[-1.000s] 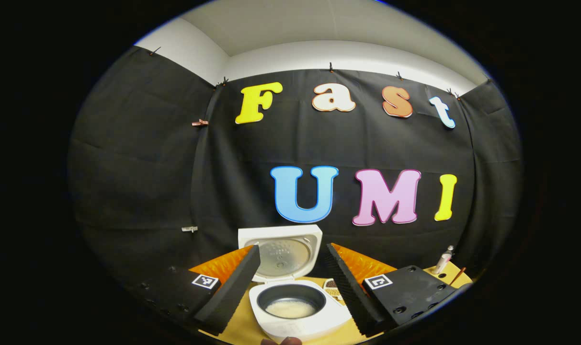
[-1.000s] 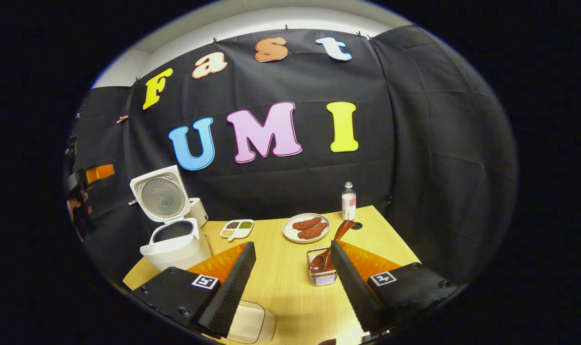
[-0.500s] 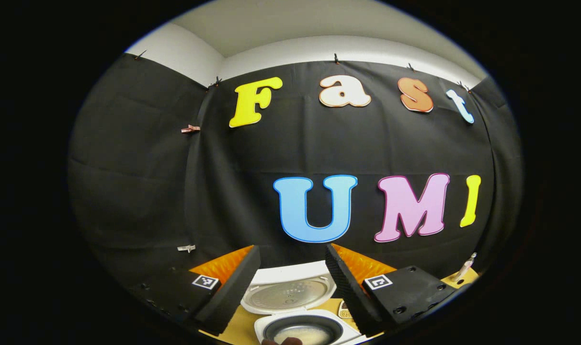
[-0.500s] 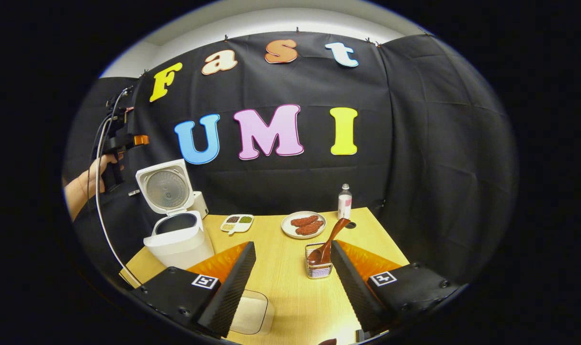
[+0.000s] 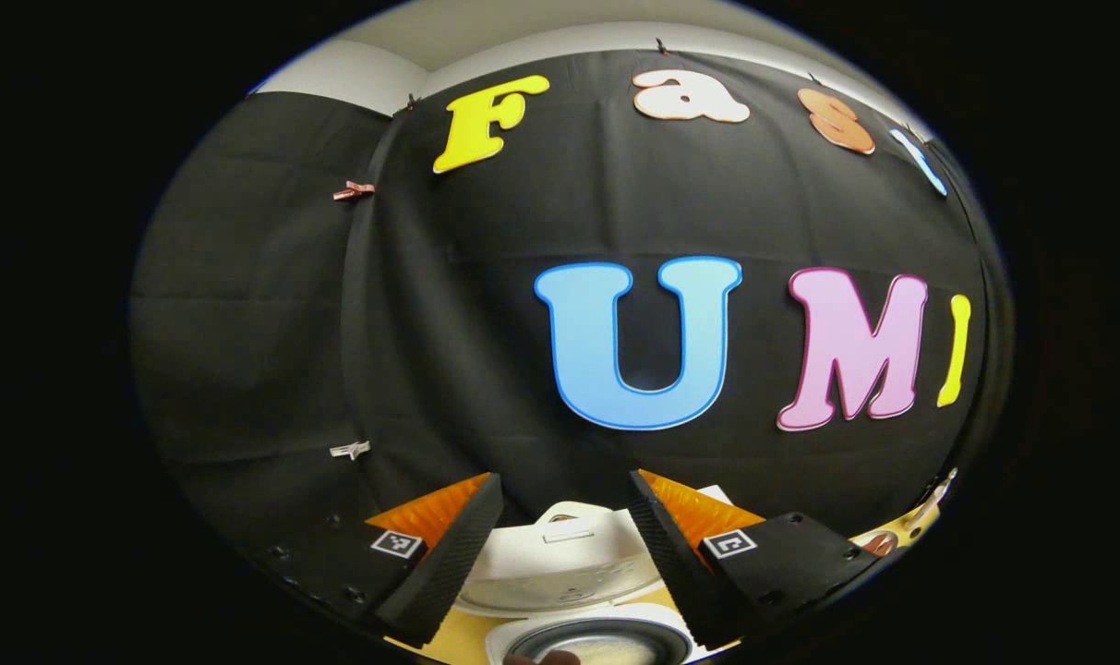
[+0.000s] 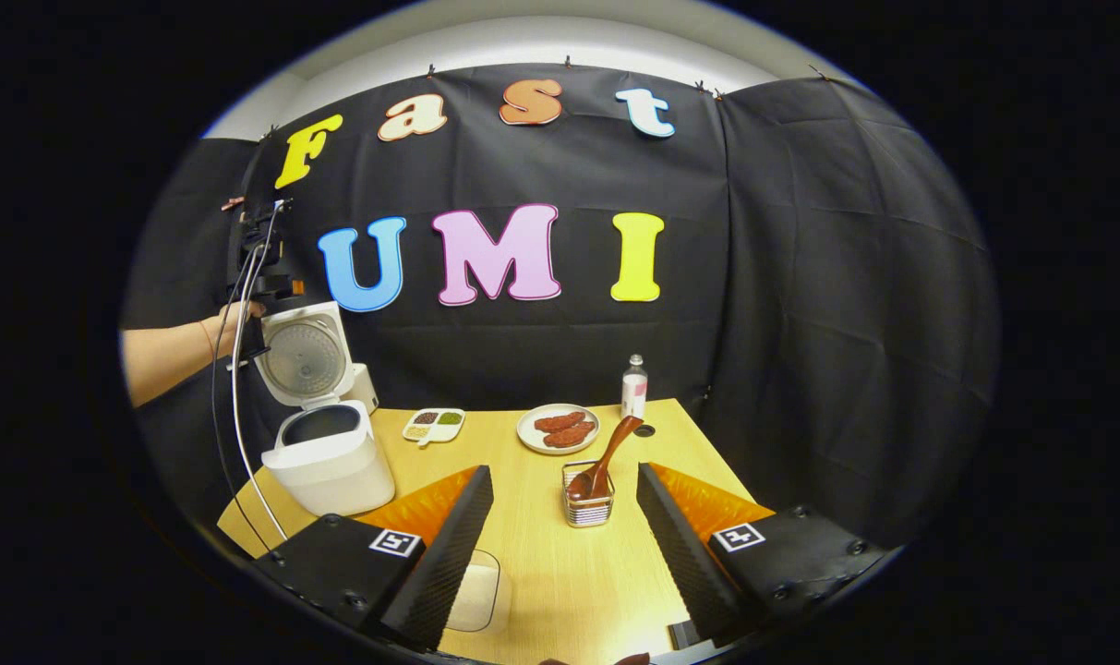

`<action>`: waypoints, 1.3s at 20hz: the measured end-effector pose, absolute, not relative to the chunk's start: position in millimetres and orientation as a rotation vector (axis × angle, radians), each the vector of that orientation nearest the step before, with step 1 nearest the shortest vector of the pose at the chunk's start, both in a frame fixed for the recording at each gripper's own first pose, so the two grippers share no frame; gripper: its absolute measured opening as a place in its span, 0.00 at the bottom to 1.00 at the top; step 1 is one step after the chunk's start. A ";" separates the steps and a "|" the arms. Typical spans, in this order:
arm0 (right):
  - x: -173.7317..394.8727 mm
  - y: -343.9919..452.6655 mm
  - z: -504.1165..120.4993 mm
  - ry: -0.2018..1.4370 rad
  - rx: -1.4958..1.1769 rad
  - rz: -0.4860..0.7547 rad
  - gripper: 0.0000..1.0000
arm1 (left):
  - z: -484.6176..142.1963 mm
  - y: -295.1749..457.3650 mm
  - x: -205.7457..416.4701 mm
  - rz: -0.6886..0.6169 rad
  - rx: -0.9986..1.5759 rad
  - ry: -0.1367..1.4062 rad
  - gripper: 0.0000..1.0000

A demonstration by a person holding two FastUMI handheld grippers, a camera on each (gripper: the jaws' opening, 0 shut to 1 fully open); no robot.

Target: Close the left gripper, press the button to open the rice cooker; take a wooden spoon from the chopstick holder with the right hand, scoop a spoonful of rice and pour it into the rice cooker, then put the wooden spoon back into the chopstick holder.

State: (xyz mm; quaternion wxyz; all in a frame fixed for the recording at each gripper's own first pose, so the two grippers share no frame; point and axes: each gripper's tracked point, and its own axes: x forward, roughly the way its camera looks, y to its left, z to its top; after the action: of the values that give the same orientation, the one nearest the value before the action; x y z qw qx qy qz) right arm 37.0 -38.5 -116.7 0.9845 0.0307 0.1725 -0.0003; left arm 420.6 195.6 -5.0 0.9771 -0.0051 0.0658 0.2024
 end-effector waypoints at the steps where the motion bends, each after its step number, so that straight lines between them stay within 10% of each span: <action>1: 35.9 -40.5 -118.5 0.353 0.064 -0.009 0.99 | -13.7 198.2 423.1 0.409 -0.018 0.156 0.94; 26: 22.2 -53.8 -117.8 0.362 0.065 0.101 0.98 | -187.3 55.3 260.0 0.416 -0.125 0.488 1.00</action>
State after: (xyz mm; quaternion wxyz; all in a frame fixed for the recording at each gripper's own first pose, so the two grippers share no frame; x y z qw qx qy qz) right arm 22.2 -53.8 -117.8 0.9819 0.0321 0.1800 0.0500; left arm 260.0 55.3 -187.3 0.9472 -0.0612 0.2396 0.2044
